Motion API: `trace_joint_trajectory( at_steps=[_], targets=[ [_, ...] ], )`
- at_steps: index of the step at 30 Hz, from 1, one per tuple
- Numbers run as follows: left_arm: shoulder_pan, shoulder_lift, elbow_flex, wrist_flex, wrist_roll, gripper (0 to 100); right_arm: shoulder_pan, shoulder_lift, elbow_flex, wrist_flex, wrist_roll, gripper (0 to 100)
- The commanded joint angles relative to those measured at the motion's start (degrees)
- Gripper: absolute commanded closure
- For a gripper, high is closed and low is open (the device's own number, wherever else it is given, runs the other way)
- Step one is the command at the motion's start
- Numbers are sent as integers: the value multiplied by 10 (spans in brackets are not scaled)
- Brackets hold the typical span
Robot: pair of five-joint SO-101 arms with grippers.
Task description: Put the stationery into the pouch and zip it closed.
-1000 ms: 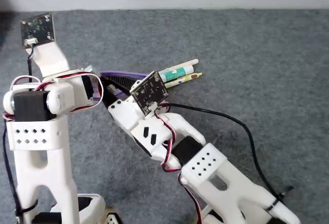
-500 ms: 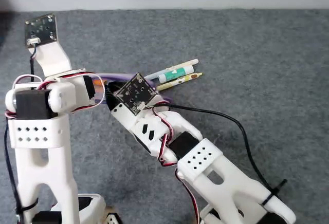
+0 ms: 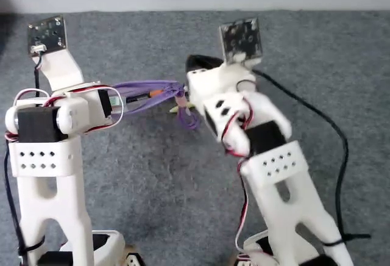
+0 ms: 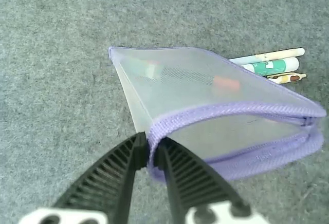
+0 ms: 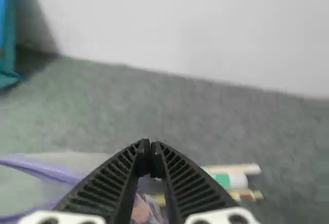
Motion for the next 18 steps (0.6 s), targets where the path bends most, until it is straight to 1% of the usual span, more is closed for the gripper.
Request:
trace_joint_trajectory(
  at_steps=[1, 8, 14, 16, 18],
  targets=[
    [3, -2, 0, -10, -5, 990, 36, 44, -71, 74, 45, 991],
    [3, -2, 0, -17, -5, 990, 41, 167, -139, 177, 202, 991],
    [3, -2, 0, -17, -5, 990, 41, 285, -211, 211, 344, 981],
    [3, -2, 0, -17, -5, 990, 42, 330, -238, 211, 393, 925],
    [3, -2, 0, -17, -5, 990, 44, 372, -272, 213, 431, 829]
  ],
)
